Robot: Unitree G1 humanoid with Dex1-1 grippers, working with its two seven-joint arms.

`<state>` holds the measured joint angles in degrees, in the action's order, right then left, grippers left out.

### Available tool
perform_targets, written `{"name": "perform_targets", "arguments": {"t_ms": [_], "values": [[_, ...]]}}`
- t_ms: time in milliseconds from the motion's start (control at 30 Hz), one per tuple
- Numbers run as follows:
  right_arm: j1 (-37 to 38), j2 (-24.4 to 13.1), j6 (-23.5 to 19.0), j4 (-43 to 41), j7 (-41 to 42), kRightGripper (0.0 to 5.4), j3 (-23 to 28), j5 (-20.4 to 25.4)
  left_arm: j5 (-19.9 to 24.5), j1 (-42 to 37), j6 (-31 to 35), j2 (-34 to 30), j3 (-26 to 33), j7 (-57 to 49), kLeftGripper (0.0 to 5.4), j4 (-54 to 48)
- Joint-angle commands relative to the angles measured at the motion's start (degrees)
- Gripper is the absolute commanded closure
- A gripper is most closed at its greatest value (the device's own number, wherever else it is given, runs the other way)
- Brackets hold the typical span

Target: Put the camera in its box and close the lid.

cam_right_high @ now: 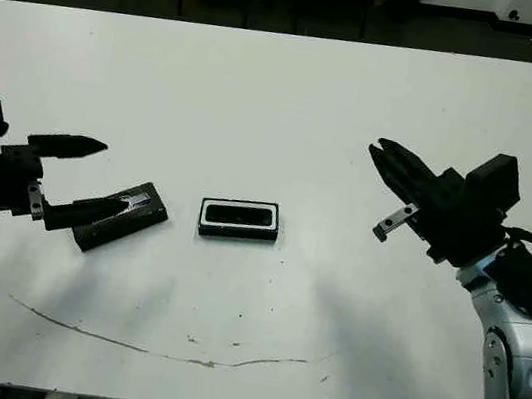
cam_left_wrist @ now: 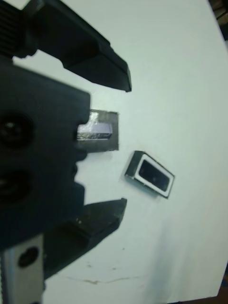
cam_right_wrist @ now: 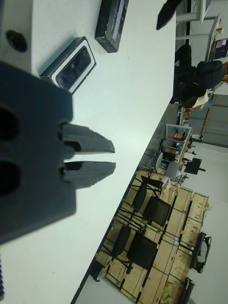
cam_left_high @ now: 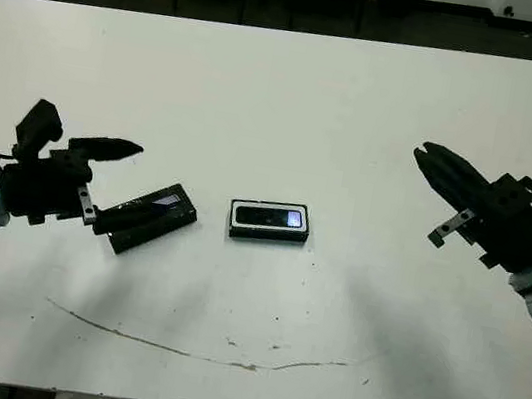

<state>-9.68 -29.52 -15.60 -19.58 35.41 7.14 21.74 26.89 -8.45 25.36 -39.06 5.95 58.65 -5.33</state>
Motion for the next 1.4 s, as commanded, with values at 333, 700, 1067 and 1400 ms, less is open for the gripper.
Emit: {"name": "perform_targets", "arguments": {"t_ms": [333, 700, 1067, 1400], "values": [[1.39, -0.69, -1.25, -0.74, -0.57, 5.4, -0.56, -1.35, -2.53, 1.57, 1.67, -1.05, -1.74, -0.85, 0.01, 3.17], [1.51, -0.25, -0.36, -0.32, 0.19, 5.4, -0.54, -0.85, -4.84, 1.42, 0.59, -0.94, -3.49, -0.22, 0.01, 5.25], [1.54, -0.05, 0.68, 0.68, 1.12, 5.4, -0.37, -0.67, -6.14, 1.87, -0.16, -1.15, -5.48, 0.67, 0.01, 4.59], [2.06, -0.14, 1.0, 0.7, 0.98, 5.4, -0.27, -0.61, -8.21, 3.55, -1.45, 0.72, -4.8, -3.95, 0.01, 6.02]]}}
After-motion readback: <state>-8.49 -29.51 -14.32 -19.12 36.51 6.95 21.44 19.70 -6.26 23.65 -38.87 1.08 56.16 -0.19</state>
